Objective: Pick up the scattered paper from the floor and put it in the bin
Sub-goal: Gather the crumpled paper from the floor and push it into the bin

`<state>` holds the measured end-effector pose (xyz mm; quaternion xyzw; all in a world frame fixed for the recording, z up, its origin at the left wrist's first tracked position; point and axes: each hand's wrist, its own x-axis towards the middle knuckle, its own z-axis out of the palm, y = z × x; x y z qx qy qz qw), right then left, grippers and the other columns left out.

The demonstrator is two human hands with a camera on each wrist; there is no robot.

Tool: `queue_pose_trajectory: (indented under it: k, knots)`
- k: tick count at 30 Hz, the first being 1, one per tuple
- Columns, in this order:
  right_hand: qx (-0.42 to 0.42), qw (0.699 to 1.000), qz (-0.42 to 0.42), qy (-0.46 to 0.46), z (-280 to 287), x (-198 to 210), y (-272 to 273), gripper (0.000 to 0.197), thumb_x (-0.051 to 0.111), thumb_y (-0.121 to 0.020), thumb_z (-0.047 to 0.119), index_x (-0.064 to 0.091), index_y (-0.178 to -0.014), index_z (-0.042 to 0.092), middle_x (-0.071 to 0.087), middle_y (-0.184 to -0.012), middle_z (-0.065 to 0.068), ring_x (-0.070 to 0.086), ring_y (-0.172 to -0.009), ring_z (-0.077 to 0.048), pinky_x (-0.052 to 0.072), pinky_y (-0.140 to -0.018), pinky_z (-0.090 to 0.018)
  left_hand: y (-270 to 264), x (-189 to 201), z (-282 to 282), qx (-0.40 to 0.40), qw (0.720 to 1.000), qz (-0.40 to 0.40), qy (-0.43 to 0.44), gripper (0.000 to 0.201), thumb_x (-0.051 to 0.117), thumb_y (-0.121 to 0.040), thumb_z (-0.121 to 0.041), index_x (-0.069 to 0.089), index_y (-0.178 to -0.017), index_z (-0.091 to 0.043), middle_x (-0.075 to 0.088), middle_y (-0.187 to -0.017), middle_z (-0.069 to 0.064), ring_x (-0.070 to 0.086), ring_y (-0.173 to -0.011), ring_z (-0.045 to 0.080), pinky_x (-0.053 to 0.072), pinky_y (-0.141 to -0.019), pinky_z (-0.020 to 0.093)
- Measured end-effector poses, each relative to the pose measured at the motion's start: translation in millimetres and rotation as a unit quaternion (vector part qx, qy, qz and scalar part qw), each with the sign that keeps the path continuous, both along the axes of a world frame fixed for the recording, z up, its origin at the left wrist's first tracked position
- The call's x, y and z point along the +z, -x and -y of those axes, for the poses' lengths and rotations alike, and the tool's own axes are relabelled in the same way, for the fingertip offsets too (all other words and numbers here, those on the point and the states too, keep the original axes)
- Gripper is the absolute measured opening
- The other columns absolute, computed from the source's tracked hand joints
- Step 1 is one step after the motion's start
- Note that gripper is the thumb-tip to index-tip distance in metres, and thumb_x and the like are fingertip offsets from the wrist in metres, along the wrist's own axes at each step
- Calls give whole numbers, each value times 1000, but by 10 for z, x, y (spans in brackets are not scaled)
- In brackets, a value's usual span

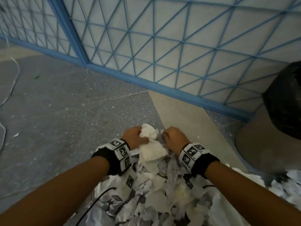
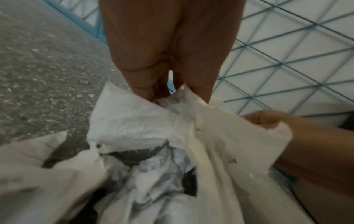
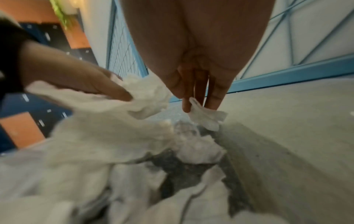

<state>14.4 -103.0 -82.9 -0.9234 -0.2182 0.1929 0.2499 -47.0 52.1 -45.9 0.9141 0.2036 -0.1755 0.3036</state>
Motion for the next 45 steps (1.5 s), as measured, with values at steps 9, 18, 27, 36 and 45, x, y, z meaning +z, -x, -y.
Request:
queue_pose_trajectory:
  k: [9, 18, 27, 36, 45]
  knots:
    - [172, 972, -2, 161, 34, 7, 834, 56, 47, -92, 31, 28, -140, 9, 30, -146, -16, 25, -137, -34, 26, -112, -44, 255, -23, 142, 40, 993, -100, 54, 60, 67, -83, -11, 39, -135, -9, 49, -136, 17, 52, -121, 34, 54, -71, 38]
    - [-40, 999, -19, -14, 711, 906, 510, 21, 53, -87, 10, 61, -102, -2, 63, -113, -25, 60, -108, -34, 47, -86, -33, 61, 566, 187, 84, 929, -60, 354, 17, 48, -91, 7, 57, -79, 0, 67, -55, 6, 63, -48, 12, 52, -50, 22]
    - [-203, 946, 163, -192, 1792, 2541, 213, 20, 63, -81, 3, 52, -91, 17, 53, -90, -8, 49, -87, -15, 35, -69, -20, -506, 1931, 1043, -16, 864, 98, 494, 20, 47, -91, 4, 60, -87, -11, 73, -71, -1, 67, -52, 1, 54, -49, 11]
    - [-364, 918, 156, 13, 2715, 2462, -126, 58, 65, -79, 20, 41, -130, 5, 44, -136, -22, 46, -124, -37, 40, -100, -41, -933, 1942, 3088, 33, 855, 250, 454, 85, 72, -56, -41, 41, -125, -3, 56, -126, 21, 59, -112, 35, 51, -94, 50]
    - [-341, 886, 263, -170, 2803, 2360, 18, 52, 46, -85, 4, 35, -135, 9, 38, -142, -15, 39, -131, -25, 27, -100, -16, -909, 1904, 3154, -11, 902, 200, 384, 111, 77, -70, -30, 0, -148, -17, 37, -146, 13, 46, -128, 30, 46, -103, 46]
